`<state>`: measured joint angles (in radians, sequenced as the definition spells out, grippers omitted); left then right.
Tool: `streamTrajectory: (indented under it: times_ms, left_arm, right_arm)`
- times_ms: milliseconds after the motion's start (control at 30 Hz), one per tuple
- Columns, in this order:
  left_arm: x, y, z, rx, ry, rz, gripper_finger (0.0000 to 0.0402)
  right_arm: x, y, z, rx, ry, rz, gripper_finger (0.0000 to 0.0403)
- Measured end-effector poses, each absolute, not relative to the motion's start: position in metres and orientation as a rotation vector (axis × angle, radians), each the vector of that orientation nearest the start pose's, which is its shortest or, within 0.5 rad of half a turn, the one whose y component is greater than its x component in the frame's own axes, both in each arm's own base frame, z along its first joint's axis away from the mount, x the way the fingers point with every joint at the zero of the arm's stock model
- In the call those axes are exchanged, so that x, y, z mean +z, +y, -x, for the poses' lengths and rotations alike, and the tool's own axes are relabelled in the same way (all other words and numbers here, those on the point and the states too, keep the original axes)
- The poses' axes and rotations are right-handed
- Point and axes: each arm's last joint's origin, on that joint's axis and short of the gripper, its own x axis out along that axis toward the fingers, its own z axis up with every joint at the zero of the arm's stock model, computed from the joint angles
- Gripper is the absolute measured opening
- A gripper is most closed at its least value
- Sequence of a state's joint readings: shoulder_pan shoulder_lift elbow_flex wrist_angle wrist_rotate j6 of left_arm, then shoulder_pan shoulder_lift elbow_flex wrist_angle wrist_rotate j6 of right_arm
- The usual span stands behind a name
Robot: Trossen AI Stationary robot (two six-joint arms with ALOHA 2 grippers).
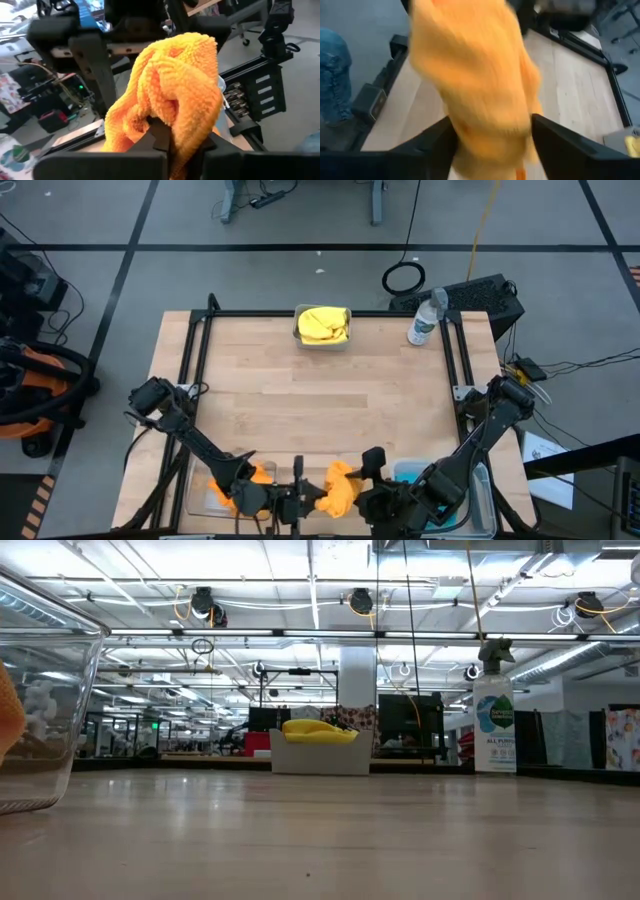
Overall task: Sort microfiber towel by color & place in baskets
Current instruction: Put the orange microfiber cloth into the left transparent bin
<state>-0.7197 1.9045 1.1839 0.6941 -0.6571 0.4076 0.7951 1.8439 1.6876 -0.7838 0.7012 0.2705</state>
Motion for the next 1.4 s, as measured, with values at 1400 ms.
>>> streamTrajectory:
  times_ms: [1400]
  left_arm:
    - [0.200,-0.238,-0.120,0.143,0.799,0.228,0.0083]
  right_arm:
    - [0.331,0.246,-0.252,-0.074,0.748,0.590,0.0193]
